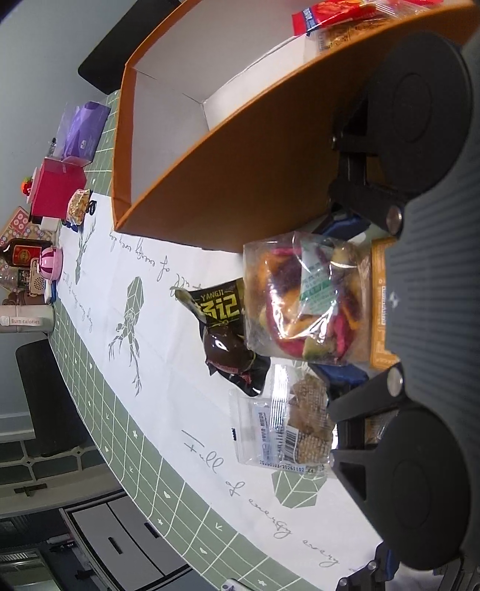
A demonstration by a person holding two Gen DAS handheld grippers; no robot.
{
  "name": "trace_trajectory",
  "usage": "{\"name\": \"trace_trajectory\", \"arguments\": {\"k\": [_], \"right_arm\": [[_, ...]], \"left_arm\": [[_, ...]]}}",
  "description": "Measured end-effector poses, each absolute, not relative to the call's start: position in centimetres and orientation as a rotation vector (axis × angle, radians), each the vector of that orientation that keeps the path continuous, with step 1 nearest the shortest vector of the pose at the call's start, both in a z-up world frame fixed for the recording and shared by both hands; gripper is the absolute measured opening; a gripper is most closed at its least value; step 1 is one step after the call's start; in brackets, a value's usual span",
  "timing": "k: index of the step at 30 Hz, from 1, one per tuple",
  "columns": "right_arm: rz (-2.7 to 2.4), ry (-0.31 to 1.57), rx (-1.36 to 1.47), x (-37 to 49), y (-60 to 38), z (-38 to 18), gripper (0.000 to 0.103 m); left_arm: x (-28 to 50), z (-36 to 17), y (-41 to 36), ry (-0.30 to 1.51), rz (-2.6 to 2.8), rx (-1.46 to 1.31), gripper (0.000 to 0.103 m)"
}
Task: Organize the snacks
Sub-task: 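Carry the bottle and dried-fruit bag with both tools over the box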
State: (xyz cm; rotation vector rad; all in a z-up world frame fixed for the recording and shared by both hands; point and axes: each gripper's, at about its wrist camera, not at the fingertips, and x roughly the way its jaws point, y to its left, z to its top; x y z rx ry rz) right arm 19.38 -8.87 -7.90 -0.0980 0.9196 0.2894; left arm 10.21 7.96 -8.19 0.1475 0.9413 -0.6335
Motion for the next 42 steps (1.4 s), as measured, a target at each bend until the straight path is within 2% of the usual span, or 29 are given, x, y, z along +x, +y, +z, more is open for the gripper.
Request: {"name": "trace_trajectory", "arguments": {"k": [5,15,33,42], "right_arm": [[0.289,0.944,-0.1,19.1,-9.1,-7.5,0.055],[0.312,0.891,-0.095,17.3,-9.6,-4.3,0.054],[0.3,0.736,0.022,14.9,-13.5,2.0,0.054],[0.233,0.657,0.112,14.1,-17.8,5.3,0.054]], "left_arm": [[9.9,-8.1,7.8,0.934,-0.629,0.162,0.034],[9.4,-6.9,7.8,0.92,-0.618,0.167,0.034],[10.0,-1.1,7.5,0.809,-0.587,0.143,0.034],[11.8,3.8,5.5,0.732,-0.612,0.158,0.034]]}}
